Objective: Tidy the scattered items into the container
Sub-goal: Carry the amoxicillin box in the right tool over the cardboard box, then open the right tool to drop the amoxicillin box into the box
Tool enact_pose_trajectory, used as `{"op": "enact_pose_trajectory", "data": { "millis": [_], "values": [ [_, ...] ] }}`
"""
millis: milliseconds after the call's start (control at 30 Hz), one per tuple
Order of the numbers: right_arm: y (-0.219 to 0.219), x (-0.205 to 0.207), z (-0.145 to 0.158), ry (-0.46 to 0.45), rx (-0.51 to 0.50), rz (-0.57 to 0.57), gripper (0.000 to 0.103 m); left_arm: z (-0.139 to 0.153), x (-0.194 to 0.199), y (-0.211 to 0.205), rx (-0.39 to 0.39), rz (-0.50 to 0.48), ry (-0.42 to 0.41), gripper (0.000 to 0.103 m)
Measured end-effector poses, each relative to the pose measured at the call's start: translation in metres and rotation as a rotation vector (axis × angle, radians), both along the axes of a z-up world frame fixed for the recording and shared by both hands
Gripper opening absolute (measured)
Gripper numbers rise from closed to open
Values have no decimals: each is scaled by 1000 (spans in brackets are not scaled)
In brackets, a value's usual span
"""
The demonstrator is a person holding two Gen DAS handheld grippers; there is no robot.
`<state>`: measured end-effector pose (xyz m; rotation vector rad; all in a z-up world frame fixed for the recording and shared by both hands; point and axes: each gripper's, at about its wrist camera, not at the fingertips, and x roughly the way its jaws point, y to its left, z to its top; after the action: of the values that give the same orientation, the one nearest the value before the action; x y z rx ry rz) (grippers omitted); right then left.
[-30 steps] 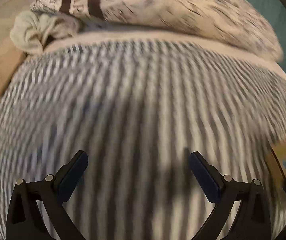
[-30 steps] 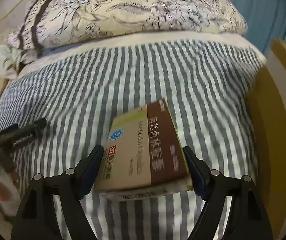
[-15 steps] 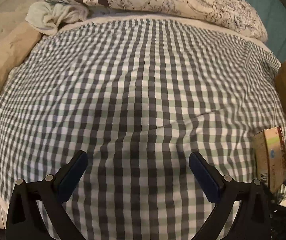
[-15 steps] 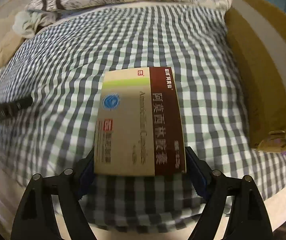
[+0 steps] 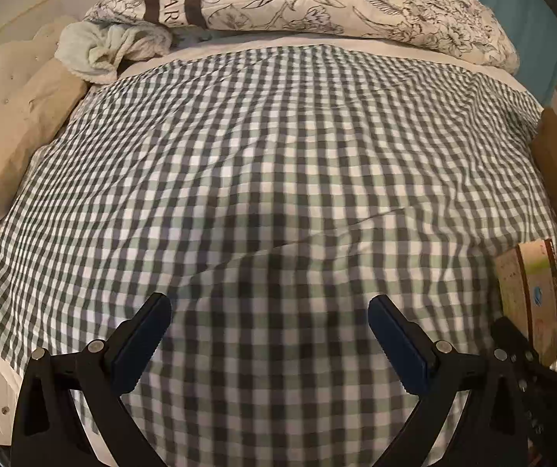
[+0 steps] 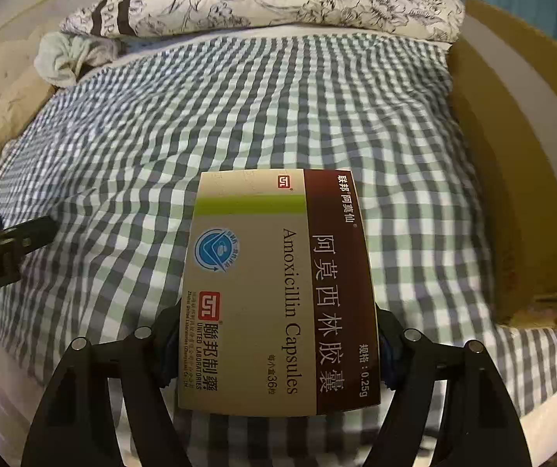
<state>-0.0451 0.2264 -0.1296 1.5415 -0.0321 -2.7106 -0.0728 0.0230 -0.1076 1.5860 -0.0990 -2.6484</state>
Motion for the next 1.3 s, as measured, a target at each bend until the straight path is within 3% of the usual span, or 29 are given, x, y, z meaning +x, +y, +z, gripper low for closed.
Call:
{"op": "enact_pose_trajectory", "data": {
  "millis": [267, 500, 700, 900, 1033, 1133, 1167, 1300],
  "values": [
    [23, 10, 41, 68, -46, -41, 74, 26, 6, 36, -9, -66, 41, 103],
    [51, 29, 113, 211, -49, -65, 74, 80, 14, 95, 9, -152, 166, 103],
    [124, 40, 156, 304, 0, -194, 74, 118, 9, 180, 50, -290, 257, 103],
    [206, 36, 173, 309, 43, -326, 74, 128, 5, 248, 81, -375, 267, 103],
    [240, 22, 158, 224, 27, -364, 76, 123, 7, 264, 115, -355, 251, 103],
    [251, 14, 152, 188, -14, -386, 96, 118, 8, 258, 97, -303, 263, 103],
    [250, 14, 153, 197, -4, -384, 103, 118, 8, 254, 91, -289, 266, 103],
    [232, 25, 161, 257, 28, -337, 103, 120, 15, 228, 106, -214, 282, 103]
  ]
}}
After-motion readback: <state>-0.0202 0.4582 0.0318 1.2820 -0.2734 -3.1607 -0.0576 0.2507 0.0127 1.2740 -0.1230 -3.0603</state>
